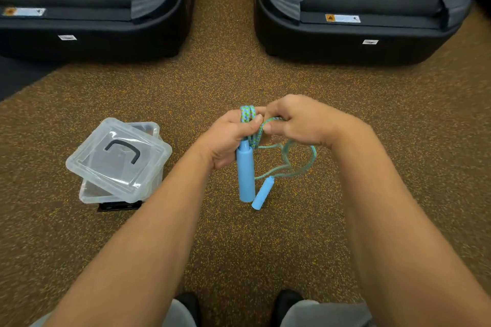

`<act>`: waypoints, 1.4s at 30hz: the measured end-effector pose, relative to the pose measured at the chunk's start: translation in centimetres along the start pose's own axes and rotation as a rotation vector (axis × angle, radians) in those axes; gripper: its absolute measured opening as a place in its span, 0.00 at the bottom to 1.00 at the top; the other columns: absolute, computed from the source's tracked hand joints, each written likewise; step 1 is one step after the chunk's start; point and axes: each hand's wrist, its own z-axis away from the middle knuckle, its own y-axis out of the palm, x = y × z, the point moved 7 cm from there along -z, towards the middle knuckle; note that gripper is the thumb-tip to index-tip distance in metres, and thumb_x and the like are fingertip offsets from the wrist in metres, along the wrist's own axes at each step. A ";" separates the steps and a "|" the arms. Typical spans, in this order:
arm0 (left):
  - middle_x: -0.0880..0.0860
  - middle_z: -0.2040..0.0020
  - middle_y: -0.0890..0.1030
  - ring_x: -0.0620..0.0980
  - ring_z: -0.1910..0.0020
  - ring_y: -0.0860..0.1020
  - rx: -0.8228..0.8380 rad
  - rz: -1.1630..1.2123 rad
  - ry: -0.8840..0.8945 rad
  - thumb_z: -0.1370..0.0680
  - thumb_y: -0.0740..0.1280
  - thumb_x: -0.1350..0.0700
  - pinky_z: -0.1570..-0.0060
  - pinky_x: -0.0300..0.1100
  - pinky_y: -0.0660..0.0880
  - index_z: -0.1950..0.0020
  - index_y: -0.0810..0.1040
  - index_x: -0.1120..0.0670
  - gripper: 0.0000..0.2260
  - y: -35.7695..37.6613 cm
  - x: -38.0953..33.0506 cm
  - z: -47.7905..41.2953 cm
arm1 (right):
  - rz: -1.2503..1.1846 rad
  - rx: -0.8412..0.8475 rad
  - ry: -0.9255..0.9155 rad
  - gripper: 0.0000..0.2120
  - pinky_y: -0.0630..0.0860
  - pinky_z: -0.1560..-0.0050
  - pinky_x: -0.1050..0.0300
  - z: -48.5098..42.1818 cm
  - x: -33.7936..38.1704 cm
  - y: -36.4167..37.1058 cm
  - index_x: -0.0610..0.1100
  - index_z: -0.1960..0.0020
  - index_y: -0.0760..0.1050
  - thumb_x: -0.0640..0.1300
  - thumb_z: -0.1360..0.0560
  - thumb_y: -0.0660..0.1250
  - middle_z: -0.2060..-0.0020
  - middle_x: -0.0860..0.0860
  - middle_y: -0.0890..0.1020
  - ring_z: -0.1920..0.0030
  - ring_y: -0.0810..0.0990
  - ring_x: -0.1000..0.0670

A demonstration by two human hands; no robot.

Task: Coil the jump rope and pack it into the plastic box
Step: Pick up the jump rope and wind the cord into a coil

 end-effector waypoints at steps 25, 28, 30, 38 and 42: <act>0.66 0.42 0.79 0.64 0.40 0.77 0.411 0.175 -0.053 0.26 0.66 0.63 0.36 0.57 0.70 0.38 0.73 0.67 0.18 3.7 -1.5 1.7 | -0.996 -0.106 -0.021 0.11 0.71 0.73 0.65 -0.8 -3.2 3.3 0.36 0.55 0.74 0.34 0.20 0.54 0.67 0.45 0.72 0.71 0.72 0.53; 0.64 0.41 0.79 0.63 0.40 0.77 0.371 0.213 0.015 0.25 0.59 0.67 0.36 0.55 0.70 0.37 0.71 0.67 0.17 3.4 -2.1 1.4 | -0.953 -0.110 0.083 0.14 0.71 0.74 0.65 -1.0 -3.5 5.6 0.38 0.54 0.77 0.31 0.21 0.53 0.68 0.48 0.73 0.73 0.73 0.57; 0.64 0.41 0.79 0.63 0.38 0.76 0.327 0.235 0.059 0.25 0.56 0.68 0.34 0.56 0.69 0.37 0.71 0.67 0.17 2.9 -2.3 1.1 | -0.756 -0.160 0.094 0.10 0.70 0.69 0.60 -1.2 -3.7 6.7 0.34 0.53 0.75 0.35 0.22 0.55 0.67 0.44 0.73 0.70 0.71 0.53; 0.63 0.38 0.78 0.61 0.35 0.74 0.110 0.164 0.096 0.24 0.58 0.69 0.35 0.50 0.70 0.34 0.67 0.67 0.18 0.3 -1.9 0.2 | -0.772 -0.017 0.126 0.17 0.63 0.71 0.60 -0.9 -4.0 7.9 0.48 0.67 0.74 0.43 0.20 0.60 0.76 0.49 0.70 0.74 0.67 0.52; 0.62 0.37 0.77 0.58 0.34 0.74 0.041 0.104 0.086 0.23 0.58 0.69 0.33 0.49 0.68 0.33 0.67 0.66 0.18 -0.5 -1.4 0.0 | -0.710 0.055 0.131 0.13 0.63 0.73 0.60 -0.8 -4.1 7.5 0.43 0.60 0.76 0.42 0.20 0.58 0.76 0.48 0.69 0.76 0.66 0.53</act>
